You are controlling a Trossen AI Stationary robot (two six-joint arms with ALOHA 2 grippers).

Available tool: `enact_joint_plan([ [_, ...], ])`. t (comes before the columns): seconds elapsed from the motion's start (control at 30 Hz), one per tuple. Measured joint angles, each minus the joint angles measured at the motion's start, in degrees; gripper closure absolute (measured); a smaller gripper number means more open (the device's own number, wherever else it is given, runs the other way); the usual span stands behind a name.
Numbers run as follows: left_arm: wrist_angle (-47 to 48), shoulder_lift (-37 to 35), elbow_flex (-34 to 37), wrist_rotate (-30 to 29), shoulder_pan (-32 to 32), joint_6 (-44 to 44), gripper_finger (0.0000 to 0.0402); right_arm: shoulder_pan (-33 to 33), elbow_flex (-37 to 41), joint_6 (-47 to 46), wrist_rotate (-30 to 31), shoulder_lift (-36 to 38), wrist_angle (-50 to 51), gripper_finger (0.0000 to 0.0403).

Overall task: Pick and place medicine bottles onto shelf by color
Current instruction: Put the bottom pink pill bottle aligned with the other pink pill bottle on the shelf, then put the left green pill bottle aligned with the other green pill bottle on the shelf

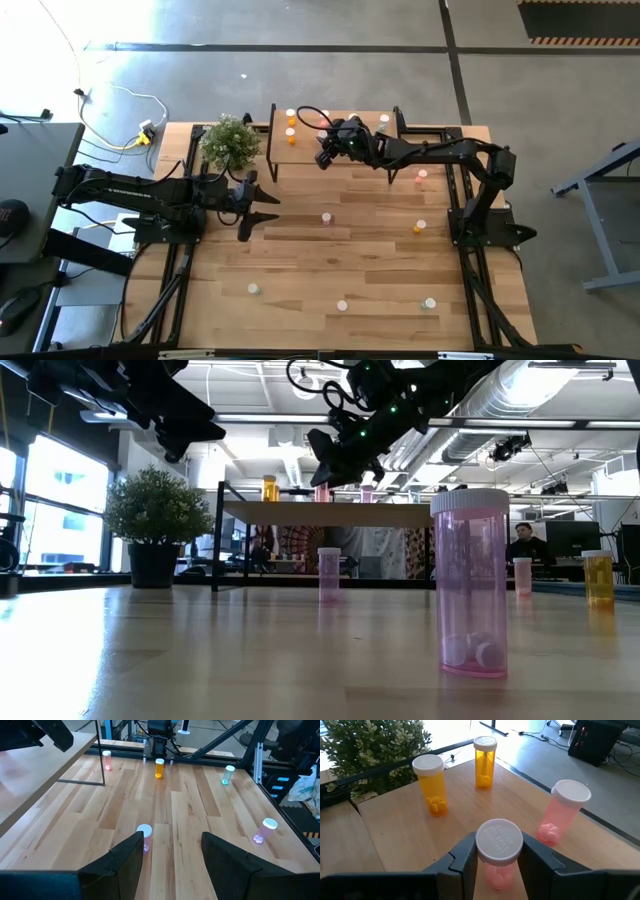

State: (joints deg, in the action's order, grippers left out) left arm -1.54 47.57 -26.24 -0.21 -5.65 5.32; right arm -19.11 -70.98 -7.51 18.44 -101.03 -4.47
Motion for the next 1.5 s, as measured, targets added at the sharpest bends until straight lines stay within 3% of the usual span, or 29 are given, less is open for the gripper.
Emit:
enact_joint_plan([
  [0.3,0.00,0.00,0.00,0.00,0.00,-0.02,0.0211,-0.02,0.00,0.00,-0.24,0.00,0.13,0.0286],
  [0.77,0.00,0.01,0.00,0.00,-0.02,-0.02,0.0211,-0.02,0.07,0.04,0.31,-0.15,-0.02,0.0220],
  [1.5,0.03,0.01,0.00,-0.47,-0.02,-0.62,0.0211,-0.02,0.04,1.53,0.21,4.79,-1.78,0.0217],
])
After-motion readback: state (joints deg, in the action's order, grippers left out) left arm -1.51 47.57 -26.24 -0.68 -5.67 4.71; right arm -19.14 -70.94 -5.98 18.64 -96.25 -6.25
